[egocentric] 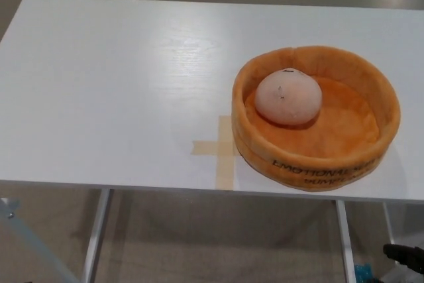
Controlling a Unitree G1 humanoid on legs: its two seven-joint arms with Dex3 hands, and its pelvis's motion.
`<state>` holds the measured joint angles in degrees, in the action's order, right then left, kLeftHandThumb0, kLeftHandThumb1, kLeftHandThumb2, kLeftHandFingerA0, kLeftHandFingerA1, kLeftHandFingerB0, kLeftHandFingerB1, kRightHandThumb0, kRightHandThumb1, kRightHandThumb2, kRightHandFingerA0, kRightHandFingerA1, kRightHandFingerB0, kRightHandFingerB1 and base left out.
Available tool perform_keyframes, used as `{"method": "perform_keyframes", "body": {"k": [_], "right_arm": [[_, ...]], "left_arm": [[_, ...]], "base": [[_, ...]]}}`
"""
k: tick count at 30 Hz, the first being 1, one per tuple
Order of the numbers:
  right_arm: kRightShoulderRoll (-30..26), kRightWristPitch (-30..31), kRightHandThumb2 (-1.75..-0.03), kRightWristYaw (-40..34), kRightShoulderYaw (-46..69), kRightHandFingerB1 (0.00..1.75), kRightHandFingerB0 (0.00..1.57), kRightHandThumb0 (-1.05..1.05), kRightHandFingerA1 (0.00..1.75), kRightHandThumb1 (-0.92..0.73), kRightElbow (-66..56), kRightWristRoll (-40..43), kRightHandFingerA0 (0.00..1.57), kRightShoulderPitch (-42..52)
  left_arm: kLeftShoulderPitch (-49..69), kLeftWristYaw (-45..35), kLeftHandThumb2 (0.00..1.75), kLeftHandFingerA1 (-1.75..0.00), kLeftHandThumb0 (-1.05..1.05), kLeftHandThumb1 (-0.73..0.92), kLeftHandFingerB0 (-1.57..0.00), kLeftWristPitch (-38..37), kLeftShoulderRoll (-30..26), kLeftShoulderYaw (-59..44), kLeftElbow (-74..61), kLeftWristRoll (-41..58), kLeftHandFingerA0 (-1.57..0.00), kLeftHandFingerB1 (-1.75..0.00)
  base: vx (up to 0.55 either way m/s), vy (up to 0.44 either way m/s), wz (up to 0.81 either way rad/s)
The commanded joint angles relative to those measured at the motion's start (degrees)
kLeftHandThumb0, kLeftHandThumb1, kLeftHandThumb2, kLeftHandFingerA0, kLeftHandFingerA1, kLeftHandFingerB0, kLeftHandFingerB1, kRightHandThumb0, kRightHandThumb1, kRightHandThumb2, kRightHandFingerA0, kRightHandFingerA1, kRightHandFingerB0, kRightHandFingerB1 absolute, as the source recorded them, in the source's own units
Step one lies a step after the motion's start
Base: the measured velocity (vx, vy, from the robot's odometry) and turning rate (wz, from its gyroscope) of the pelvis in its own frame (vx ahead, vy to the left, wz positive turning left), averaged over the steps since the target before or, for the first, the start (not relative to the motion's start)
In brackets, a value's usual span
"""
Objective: Use the left hand to pick up the pink round toy on the left and place it inside the orange plate on the desk.
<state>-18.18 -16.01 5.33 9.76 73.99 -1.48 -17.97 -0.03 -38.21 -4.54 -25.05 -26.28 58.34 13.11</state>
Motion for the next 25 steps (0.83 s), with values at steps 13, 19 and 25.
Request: {"method": "perform_keyframes", "body": {"k": [13, 19, 25], "right_arm": [[-1.57, 0.91, -0.74, -0.88, 6.41, 0.49, 0.09, -0.19, 0.80, -0.42, 0.94, 3.22, 0.41, 0.33], [-1.44, 0.87, -0.91, -1.09, 5.62, 0.55, 0.12, -0.22, 0.73, -0.34, 0.95, 2.16, 0.42, 0.74], [-1.17, 1.07, -0.90, -1.34, 5.56, 0.54, 0.10, -0.21, 0.74, -0.34, 0.90, 2.29, 0.45, 0.64]], "left_arm": [[-7.14, 16.90, 0.56, -0.36, -0.18, 0.53, -0.34, -3.08, 3.16, -7.77, 13.73, 4.08, -0.39, -0.32], [-7.37, 16.46, 0.56, -0.36, -0.17, 0.53, -0.35, -3.54, 3.21, -7.54, 13.47, 4.36, -0.38, -0.32], [-7.70, 16.61, 0.56, -0.36, -0.16, 0.53, -0.34, -3.59, 3.32, -7.07, 13.46, 4.43, -0.37, -0.32]], "base": [[0.00, 0.000, 0.00], [0.00, 0.000, 0.00], [0.00, 0.000, 0.00]]}}
